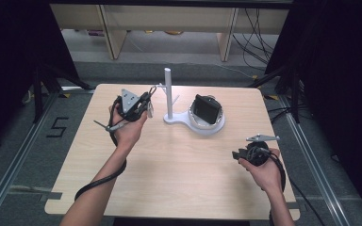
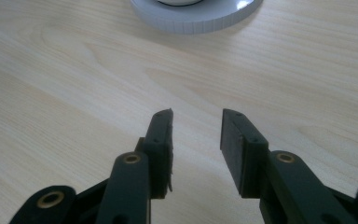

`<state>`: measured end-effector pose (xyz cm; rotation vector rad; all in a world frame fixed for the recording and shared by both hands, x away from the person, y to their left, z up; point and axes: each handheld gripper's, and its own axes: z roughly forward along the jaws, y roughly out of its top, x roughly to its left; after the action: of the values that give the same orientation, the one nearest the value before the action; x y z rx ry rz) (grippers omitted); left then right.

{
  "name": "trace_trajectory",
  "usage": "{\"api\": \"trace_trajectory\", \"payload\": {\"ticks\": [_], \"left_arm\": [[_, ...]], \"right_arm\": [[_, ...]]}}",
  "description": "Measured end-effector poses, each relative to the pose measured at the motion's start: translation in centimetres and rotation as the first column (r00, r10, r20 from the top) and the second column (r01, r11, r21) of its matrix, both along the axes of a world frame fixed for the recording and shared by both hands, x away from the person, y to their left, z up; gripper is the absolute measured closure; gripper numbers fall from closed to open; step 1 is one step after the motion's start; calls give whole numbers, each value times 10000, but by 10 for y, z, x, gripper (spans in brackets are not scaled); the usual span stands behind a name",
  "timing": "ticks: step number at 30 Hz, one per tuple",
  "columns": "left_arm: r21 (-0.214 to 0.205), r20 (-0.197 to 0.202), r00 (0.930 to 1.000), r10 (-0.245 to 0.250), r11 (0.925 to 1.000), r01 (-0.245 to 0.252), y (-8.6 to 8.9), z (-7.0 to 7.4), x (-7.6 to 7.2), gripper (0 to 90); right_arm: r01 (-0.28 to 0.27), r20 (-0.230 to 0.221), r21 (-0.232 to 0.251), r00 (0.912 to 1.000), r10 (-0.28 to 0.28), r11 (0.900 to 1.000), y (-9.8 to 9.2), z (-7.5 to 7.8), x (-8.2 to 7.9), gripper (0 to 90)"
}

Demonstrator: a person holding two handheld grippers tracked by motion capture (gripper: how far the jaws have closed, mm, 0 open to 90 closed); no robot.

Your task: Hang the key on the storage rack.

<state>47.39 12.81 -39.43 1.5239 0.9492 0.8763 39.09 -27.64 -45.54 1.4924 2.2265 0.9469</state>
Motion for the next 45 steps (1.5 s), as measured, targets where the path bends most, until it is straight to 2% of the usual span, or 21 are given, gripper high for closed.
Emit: {"api": "trace_trajectory", "payload": {"ticks": [5, 9, 14, 22, 25, 26, 27, 40, 45], "left_arm": [[-33, -29, 10000, -65, 10000, 65, -1, 1, 2, 853], [29, 34, 9999, 101, 9999, -101, -1, 1, 1, 854], [345, 114, 9984, 553, 9979, -557, -4, 4, 3, 853], [856, 221, 9953, 942, 9917, -958, -10, 6, 5, 853], [881, 167, 9942, 1060, 9903, -1070, -9, 4, 7, 853], [877, 153, 9941, 1075, 9902, -1085, -9, 4, 8, 853], [902, 148, 9939, 1092, 9898, -1101, -9, 3, 8, 853], [985, 177, 9941, 1068, 9893, -1081, -13, 2, 11, 853], [1145, 286, 9935, 1106, 9870, -1131, -16, 2, 11, 853]], "right_arm": [[12, -24, -28, 10000, -12, 10000, 0, 0, 0, 650], [-13, -16, 47, 10000, 13, 10000, 0, 0, 0, 650], [-25, -90, 81, 10000, 26, 10000, 0, -1, 0, 649], [17, -116, 101, 9999, -16, 9999, 0, 0, 0, 648], [-233, 110, -30, 9997, 234, 9997, -2, -2, 2, 647], [-31, -174, 86, 9998, 33, 10000, -1, -1, 0, 646], [-257, 124, 9, 9996, 257, 9997, -2, -2, 2, 646], [-181, 107, -37, 9998, 181, 9998, -2, -3, 2, 645], [-133, -128, 247, 9998, 136, 9996, 0, -4, 2, 645]]}}
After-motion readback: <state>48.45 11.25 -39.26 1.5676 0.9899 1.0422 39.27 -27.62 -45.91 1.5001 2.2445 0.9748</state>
